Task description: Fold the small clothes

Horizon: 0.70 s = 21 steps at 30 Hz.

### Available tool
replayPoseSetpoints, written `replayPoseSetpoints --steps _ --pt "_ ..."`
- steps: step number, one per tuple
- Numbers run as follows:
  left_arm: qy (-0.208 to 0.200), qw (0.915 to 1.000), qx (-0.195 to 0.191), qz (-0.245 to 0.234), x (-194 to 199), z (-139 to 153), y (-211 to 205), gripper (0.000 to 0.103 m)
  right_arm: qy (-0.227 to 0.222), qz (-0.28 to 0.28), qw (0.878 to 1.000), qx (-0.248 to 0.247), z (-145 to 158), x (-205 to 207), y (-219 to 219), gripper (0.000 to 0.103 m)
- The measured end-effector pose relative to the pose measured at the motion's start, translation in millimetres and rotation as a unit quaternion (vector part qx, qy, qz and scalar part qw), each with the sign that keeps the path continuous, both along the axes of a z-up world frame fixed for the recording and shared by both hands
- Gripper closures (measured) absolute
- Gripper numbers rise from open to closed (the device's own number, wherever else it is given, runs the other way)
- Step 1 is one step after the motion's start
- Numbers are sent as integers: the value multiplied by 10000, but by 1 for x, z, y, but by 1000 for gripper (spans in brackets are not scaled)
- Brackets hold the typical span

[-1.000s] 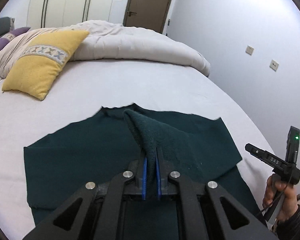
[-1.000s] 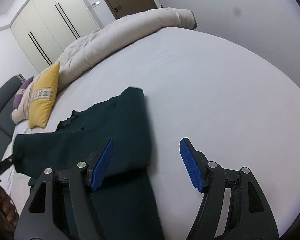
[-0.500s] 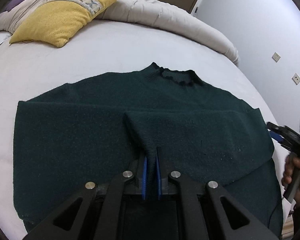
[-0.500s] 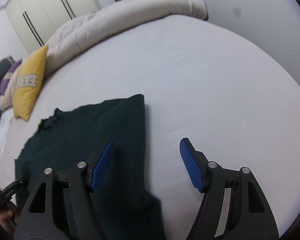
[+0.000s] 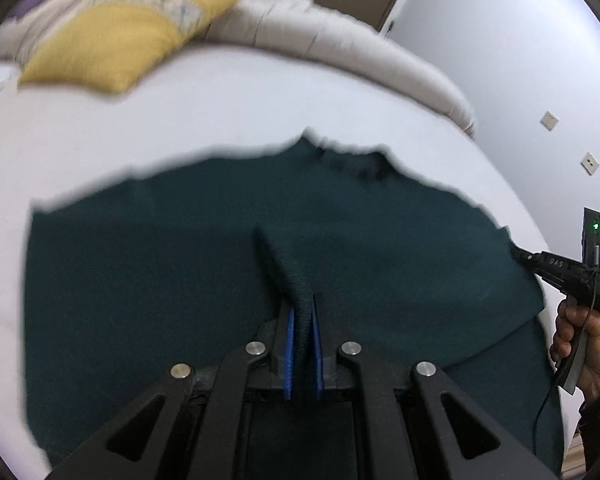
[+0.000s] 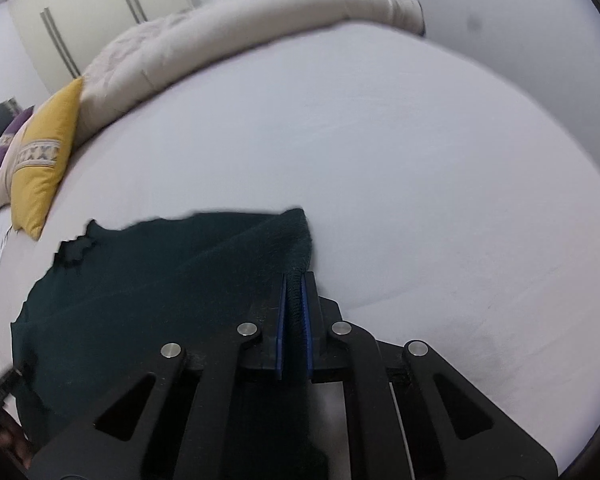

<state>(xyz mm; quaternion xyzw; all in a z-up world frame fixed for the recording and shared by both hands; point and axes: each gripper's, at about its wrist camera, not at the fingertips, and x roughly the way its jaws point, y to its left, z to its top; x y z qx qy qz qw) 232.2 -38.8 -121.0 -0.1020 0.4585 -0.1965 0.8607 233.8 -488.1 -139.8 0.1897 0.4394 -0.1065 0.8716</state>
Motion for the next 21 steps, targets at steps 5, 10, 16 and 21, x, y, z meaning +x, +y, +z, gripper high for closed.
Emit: replayPoseSetpoints --steps 5,10,16,21 --pt "72 9997 -248 54 2 1 6 94 -279 -34 9985 479 -5 -9 -13 95" --pt "130 9992 -373 84 3 -2 10 92 -655 -356 9912 1093 20 -49 -35 54" --pt "141 9995 -284 95 0 -2 6 92 308 621 9976 0 7 -55 21 75" --pt "132 9994 -294 81 -6 -2 9 92 269 486 9984 -85 1 -52 25 94"
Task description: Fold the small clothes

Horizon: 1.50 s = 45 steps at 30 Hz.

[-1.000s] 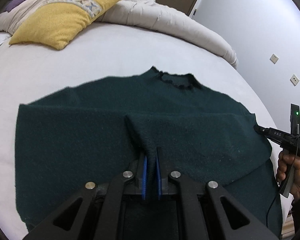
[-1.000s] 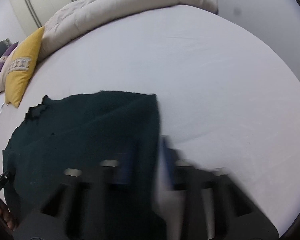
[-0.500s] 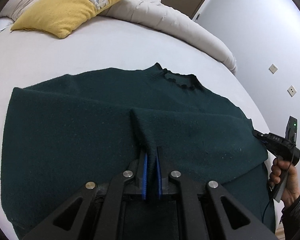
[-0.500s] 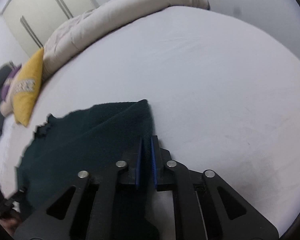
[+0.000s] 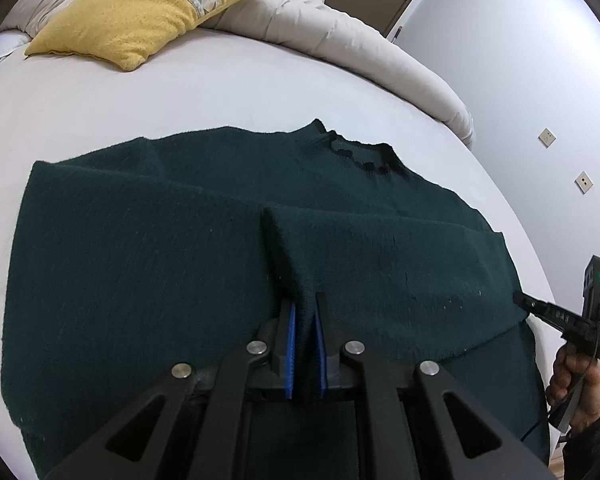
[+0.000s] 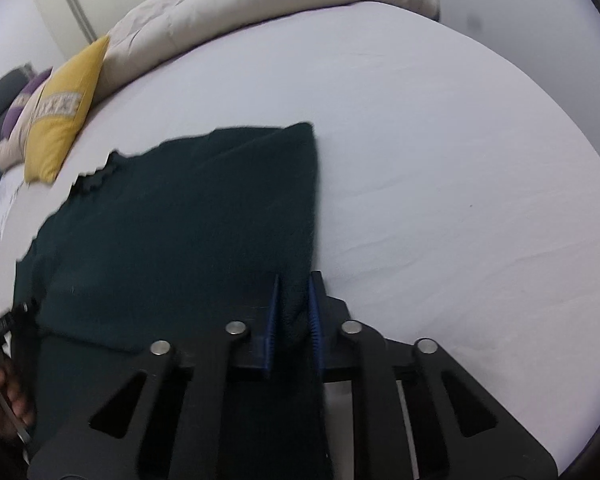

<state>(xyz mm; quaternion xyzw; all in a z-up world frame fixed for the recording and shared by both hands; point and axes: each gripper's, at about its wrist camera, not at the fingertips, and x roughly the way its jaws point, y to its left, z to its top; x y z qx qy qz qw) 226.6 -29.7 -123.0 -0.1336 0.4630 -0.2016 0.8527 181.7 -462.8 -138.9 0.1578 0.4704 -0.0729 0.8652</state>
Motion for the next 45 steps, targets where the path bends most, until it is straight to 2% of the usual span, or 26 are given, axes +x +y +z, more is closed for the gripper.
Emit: replayPoseSetpoints --steps 2,3,6,8,10,12,14,17,19,22,23,24,25,26,27,29,30,31,33,34,35,36,37,39,43,45 --pt "7 9999 -106 19 -2 -2 3 92 -23 -74 9999 -117 -4 1 -5 97" --pt "18 9999 -160 21 -2 -3 5 92 -39 -108 9999 -70 -6 3 -8 101" --pt "61 9996 -264 1 -3 -2 10 92 -187 -199 9994 225 -14 -1 -17 100" --pt "83 9997 -250 7 -6 2 13 91 -248 -121 9994 197 -10 -6 -23 97" --pt "29 9998 -122 128 -13 12 19 88 -278 -164 9994 106 -3 -12 -25 84" --pt "-192 9990 82 383 -22 27 28 87 -256 -449 9987 -29 8 -22 -27 83" --pt "-357 9983 48 461 -24 41 31 87 -419 -634 9971 -1 24 -31 -30 81" --pt "-727 9967 308 161 -19 60 3 86 -746 -320 9965 190 47 -28 -15 81" --pt "-737 9961 492 -34 -10 54 -18 77 -783 73 9966 253 51 -14 8 81" --pt "-236 9959 854 -189 4 9 -36 76 -462 439 9974 325 26 2 28 81" --pt "-529 9952 798 -201 -2 2 -33 75 -116 454 9985 283 3 7 30 81" --pt "-542 9955 759 -194 -3 3 -31 75 -166 485 9980 369 -10 5 27 81" --pt "-498 9956 763 -211 -2 6 -30 75 -607 504 9954 536 -13 -6 20 81" --pt "-467 9948 843 -313 -1 8 -31 75 -720 421 9928 862 -14 -13 10 83" --pt "-463 9945 860 -391 -1 10 -29 75 -738 303 9917 1009 -12 -17 4 85" --pt "-363 9959 730 -394 -8 17 -16 75 -708 105 9933 905 -4 -29 -6 85" --pt "-281 9967 704 -279 -15 22 -7 72 -658 6 9952 731 3 -38 -8 84" --pt "-212 9973 693 -148 -25 28 5 71 -674 -69 9956 641 11 -50 -10 78" --pt "-281 9984 490 -28 -50 38 30 60 -729 -357 9962 327 31 -79 -13 72" --pt "-323 9984 452 80 -66 44 47 56 -839 -368 9952 332 39 -94 -14 67" --pt "-346 9982 446 216 -86 50 67 47 -1019 -357 9933 401 49 -115 -14 58" --pt "-353 9980 401 348 -107 54 86 39 -1160 -366 9916 436 58 -138 -11 37" --pt "-323 9979 358 434 -120 55 99 37 -1243 -374 9905 445 63 -157 -12 24" --pt "-103 9978 95 641 -158 54 134 37 -1430 -252 9883 473 72 -194 -1 23" --pt "330 9932 -509 995 -219 43 177 36 -1238 39 9898 703 74 -246 19 23" --pt "443 9917 -672 1002 -237 36 183 36 -1165 63 9894 860 71 -273 22 23"
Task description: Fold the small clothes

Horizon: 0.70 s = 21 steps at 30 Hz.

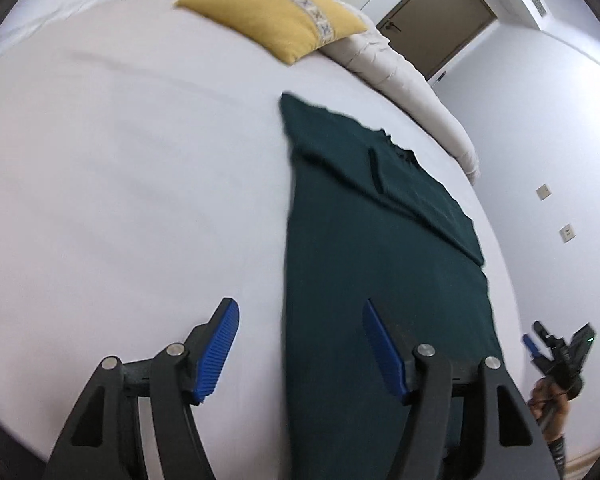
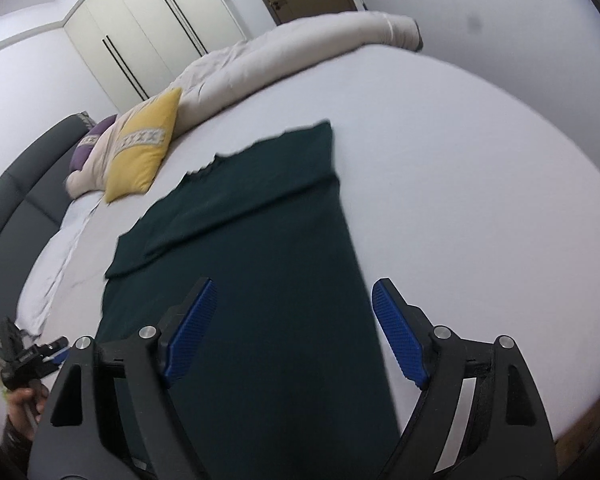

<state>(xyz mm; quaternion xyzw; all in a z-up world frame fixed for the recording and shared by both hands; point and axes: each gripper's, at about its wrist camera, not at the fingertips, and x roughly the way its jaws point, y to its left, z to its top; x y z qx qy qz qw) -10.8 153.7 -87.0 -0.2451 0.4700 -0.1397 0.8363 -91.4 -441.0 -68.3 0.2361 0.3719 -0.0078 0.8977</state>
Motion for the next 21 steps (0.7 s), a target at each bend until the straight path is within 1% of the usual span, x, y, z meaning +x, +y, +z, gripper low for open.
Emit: replayPoseSetpoints --steps 2,5,9,13,16,21 --pt "133 9998 -87 -86 -17 -7 -1 36 46 -47 9999 146 -4 -35 -4 23" --pt "330 9985 -207 -377 -32 -20 -14 36 187 -77 9988 436 -18 -67 -5 25" --pt "408 9971 -245 -586 -43 -24 -30 36 380 -97 9981 481 -34 -101 -9 29" --pt "568 9948 -488 -684 -50 -27 -30 36 563 -235 9964 590 -49 -112 -22 36" --pt "713 9930 -624 -709 -61 -32 -28 36 655 -298 9948 719 -57 -118 -29 38" --pt "867 9894 -971 -650 -70 -37 -22 36 941 -350 9924 712 -69 -123 -35 41"
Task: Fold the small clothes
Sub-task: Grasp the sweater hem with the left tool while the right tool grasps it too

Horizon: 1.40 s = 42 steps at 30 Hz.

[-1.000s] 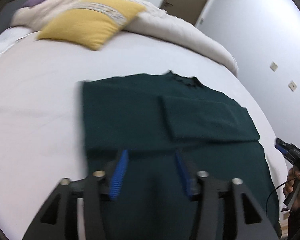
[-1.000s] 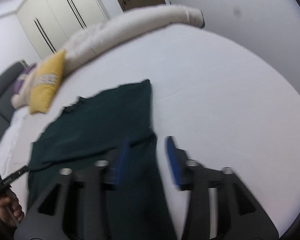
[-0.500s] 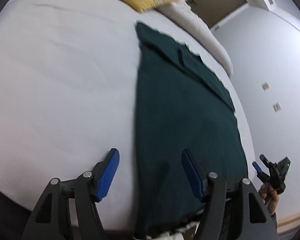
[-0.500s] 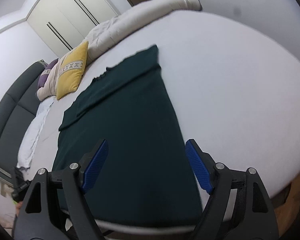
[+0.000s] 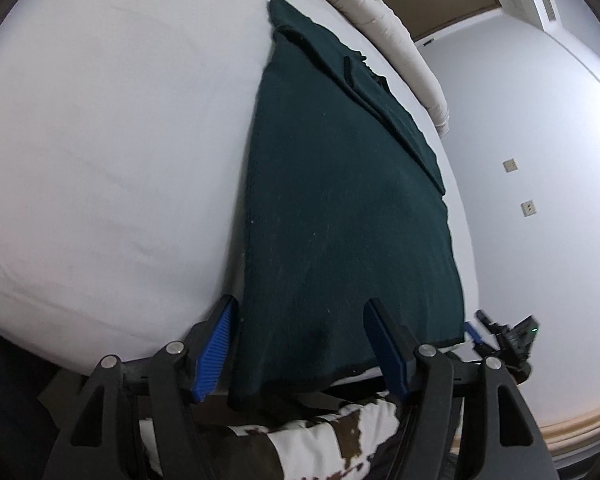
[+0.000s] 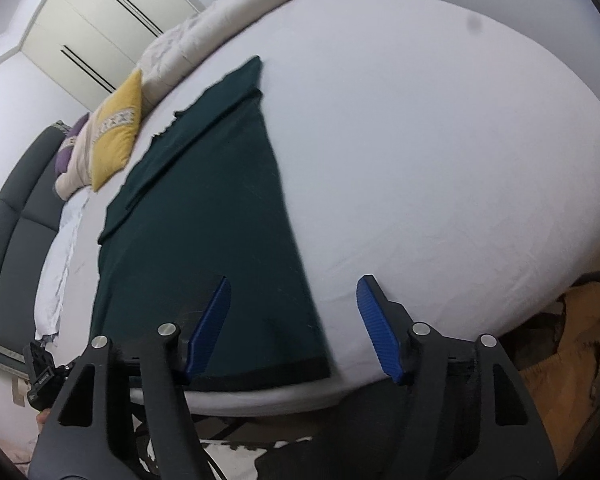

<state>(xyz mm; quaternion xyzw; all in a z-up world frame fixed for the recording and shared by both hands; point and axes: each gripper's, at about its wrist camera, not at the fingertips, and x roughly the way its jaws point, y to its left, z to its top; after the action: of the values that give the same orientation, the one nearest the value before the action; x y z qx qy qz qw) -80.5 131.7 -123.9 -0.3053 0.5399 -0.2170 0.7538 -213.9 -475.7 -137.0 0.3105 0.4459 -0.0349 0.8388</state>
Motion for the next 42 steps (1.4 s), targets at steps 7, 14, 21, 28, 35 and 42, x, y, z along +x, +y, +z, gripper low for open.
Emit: replayPoseSetpoints --steps 7,14,21,28,35,42 --pt "117 9996 218 -145 -3 -8 -9 85 184 -162 9994 232 -3 -4 -16 42" --pt "115 9992 348 -142 0 -7 -10 95 513 191 9983 202 -11 3 -2 41" --pt "83 9991 383 -143 -4 -6 -3 97 690 670 9952 175 -12 17 19 64" --pt "106 9993 344 -107 -9 -4 0 97 453 597 9966 351 -17 13 16 97" --pt "118 9995 291 -80 -9 -6 -2 97 184 389 9976 549 -6 4 5 98" --pt "-53 10000 32 38 -6 8 11 97 -114 280 9958 870 11 -1 -3 99"
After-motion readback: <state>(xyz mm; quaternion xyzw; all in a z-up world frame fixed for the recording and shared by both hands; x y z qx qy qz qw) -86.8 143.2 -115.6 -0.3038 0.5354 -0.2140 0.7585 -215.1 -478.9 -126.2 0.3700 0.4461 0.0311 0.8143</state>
